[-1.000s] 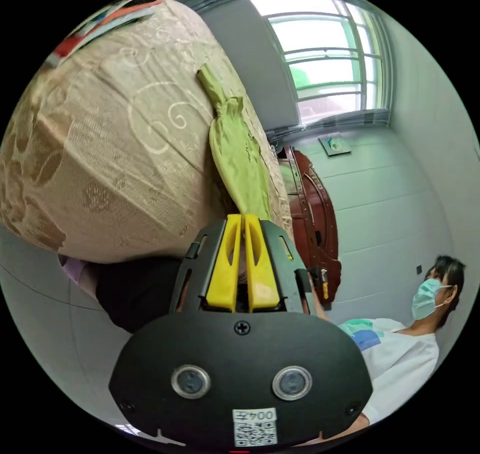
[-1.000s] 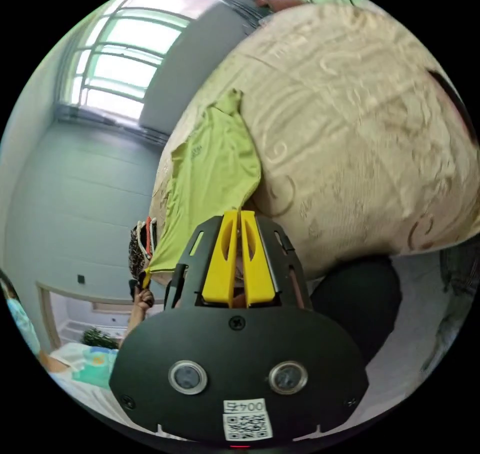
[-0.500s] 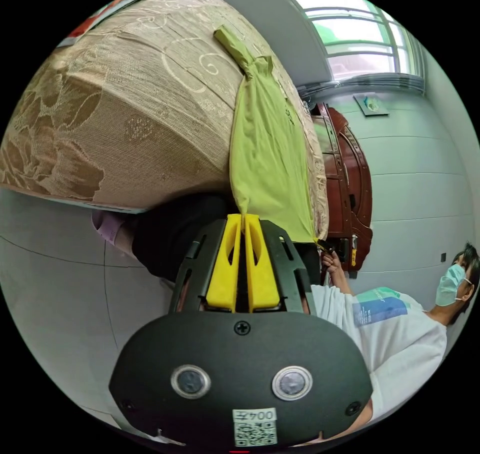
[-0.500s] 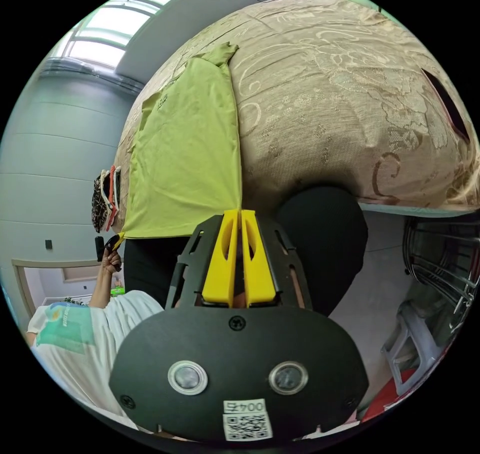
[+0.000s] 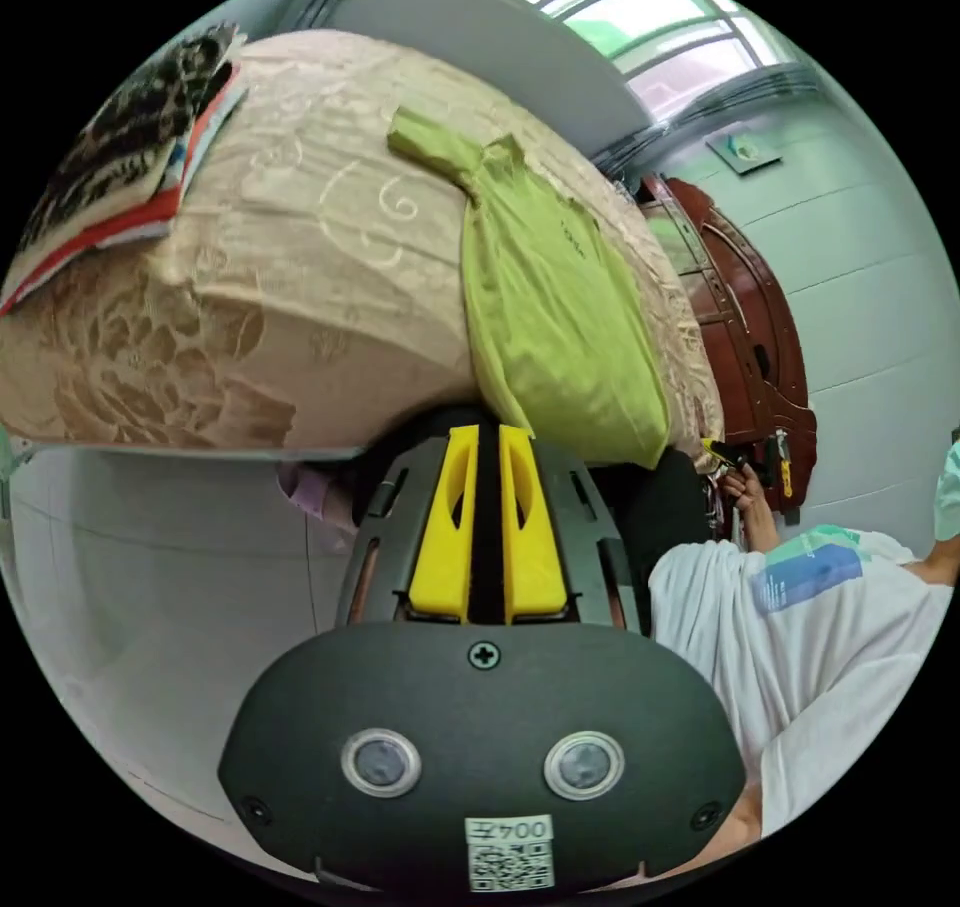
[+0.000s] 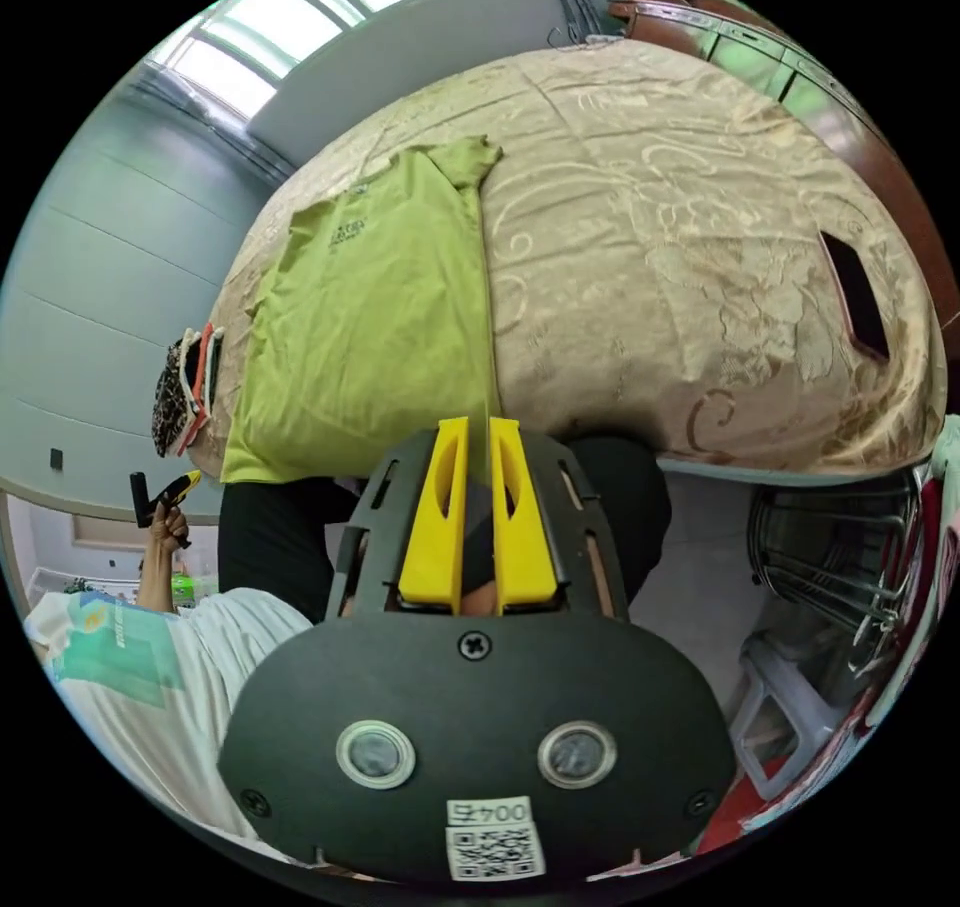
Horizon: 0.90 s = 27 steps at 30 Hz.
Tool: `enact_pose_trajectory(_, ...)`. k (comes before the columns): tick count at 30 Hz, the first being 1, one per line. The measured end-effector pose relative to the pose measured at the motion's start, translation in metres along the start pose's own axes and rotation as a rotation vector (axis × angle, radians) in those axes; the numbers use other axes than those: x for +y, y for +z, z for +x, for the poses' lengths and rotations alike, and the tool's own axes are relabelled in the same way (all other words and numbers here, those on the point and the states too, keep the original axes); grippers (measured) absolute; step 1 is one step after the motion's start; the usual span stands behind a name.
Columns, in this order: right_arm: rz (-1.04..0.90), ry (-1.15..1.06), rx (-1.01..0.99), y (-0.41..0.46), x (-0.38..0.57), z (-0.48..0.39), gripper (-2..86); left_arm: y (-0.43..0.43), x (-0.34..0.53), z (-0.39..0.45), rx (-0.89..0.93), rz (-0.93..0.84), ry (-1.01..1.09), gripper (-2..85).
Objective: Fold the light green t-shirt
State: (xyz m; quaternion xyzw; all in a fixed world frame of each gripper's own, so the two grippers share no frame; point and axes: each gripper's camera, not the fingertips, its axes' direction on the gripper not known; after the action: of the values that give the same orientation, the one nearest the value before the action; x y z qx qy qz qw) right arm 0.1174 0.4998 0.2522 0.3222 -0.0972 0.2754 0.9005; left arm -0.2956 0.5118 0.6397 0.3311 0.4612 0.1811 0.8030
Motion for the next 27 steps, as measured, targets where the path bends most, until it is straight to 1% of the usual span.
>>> enact_pose_trajectory(2,0.048,-0.020,-0.040,0.009,-0.015,-0.012,2.7,0.005,-0.018,0.032,0.000,0.161,0.096,1.1)
enact_pose_trajectory(4,0.051,-0.058,-0.060,0.037,-0.038,-0.031,0.8,0.036,-0.043,0.061,0.038,0.208,0.170,0.9)
enact_pose_trajectory(6,-0.007,-0.087,-0.038,0.068,-0.056,-0.044,0.1,0.084,-0.072,0.094,0.054,0.186,0.244,0.7)
enact_pose_trajectory(8,-0.056,-0.108,-0.014,0.092,-0.072,-0.052,-0.1,0.160,-0.107,0.141,-0.038,0.130,0.341,0.4)
enact_pose_trajectory(9,-0.041,-0.122,0.003,0.097,-0.085,-0.056,-0.1,0.180,-0.114,0.151,-0.067,0.114,0.363,0.4)
enact_pose_trajectory(11,0.016,-0.125,0.023,0.093,-0.111,-0.057,0.3,0.249,-0.141,0.178,-0.146,0.063,0.412,0.3)
enact_pose_trajectory(13,0.102,-0.091,0.052,0.084,-0.158,-0.049,1.7,0.297,-0.154,0.189,-0.205,0.019,0.450,0.2)
enact_pose_trajectory(14,0.118,-0.080,0.060,0.083,-0.172,-0.045,2.1,0.327,-0.158,0.192,-0.249,-0.016,0.465,0.2)
enact_pose_trajectory(16,0.137,-0.029,0.067,0.086,-0.229,-0.028,3.8,0.367,-0.159,0.186,-0.259,-0.087,0.456,0.2)
enact_pose_trajectory(17,0.134,-0.011,0.071,0.089,-0.244,-0.024,4.0,0.383,-0.155,0.178,-0.264,-0.090,0.438,0.1)
enact_pose_trajectory(20,0.131,0.040,0.094,0.106,-0.309,-0.009,4.7,0.395,-0.144,0.162,-0.224,-0.051,0.424,0.1)
enact_pose_trajectory(22,0.081,0.080,0.093,0.130,-0.353,0.000,5.6,0.404,-0.143,0.153,-0.206,-0.062,0.413,0.2)
enact_pose_trajectory(25,0.020,0.124,0.102,0.159,-0.393,0.005,6.9,0.419,-0.139,0.146,-0.217,-0.069,0.415,0.2)
enact_pose_trajectory(27,0.008,0.124,0.149,0.171,-0.407,0.001,7.6,0.427,-0.134,0.146,-0.244,-0.060,0.430,0.2)
